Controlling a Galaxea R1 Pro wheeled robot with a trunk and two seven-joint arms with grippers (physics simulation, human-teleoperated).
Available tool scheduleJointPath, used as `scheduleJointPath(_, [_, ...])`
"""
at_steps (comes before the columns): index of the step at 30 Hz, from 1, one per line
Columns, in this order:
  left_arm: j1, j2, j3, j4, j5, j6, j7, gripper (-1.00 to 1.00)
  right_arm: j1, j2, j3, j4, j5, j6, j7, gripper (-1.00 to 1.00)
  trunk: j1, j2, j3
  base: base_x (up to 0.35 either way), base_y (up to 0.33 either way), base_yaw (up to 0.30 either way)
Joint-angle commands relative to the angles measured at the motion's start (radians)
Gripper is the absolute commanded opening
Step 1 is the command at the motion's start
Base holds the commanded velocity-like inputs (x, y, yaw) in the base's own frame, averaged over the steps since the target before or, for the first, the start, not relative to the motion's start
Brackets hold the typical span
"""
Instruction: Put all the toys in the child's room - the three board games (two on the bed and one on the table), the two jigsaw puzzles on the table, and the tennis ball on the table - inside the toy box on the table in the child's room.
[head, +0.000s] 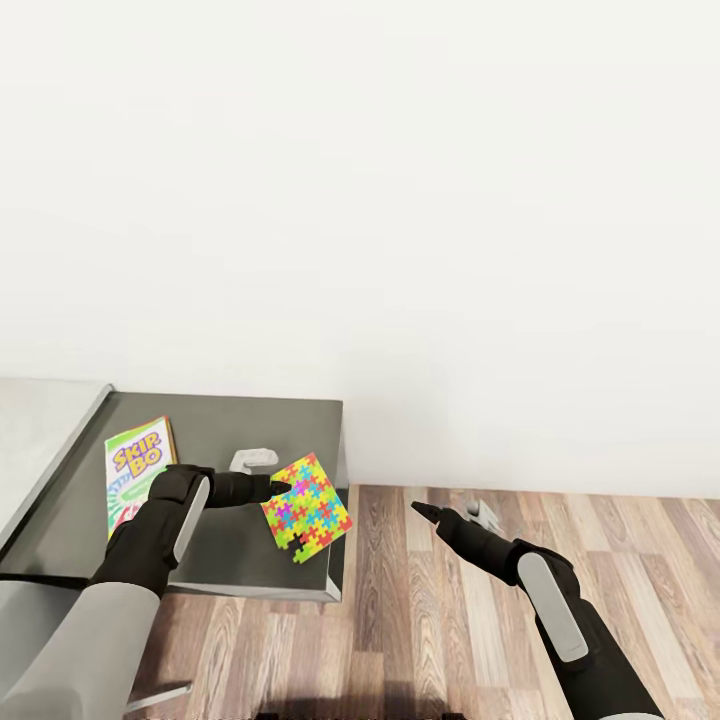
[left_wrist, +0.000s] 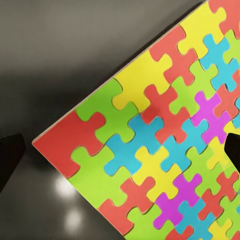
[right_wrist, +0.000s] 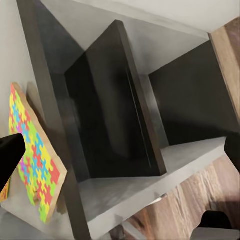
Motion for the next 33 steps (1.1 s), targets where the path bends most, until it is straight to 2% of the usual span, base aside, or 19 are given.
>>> scheduleJointPath(1, [-0.001,0.000,0.002,-0.001,-0.003,0.005,-0.005,1.00,-0.001,0.000,-0.002,-0.001,0.003,0.006,0.005,1.00,0.000,-0.002,-0.003,0.000,0.000,0.000])
scheduleJointPath(16, [-0.001,-0.002,-0.002,-0.001,-0.003,0.005,-0.005,1.00,-0.001,0.000,-0.001,-0.001,0.003,0.006,0.006,1.00,0.000,-0.002,-0.017,0.000,-0.001,0.000])
scheduleJointPath(33, [-0.001,-0.002,-0.001,-0.001,-0.003,0.005,-0.005,1.00,0.000,0.000,-0.001,-0.001,0.003,0.006,0.006,1.00,0.000,-0.002,-0.017,0.000,-0.103,0.000])
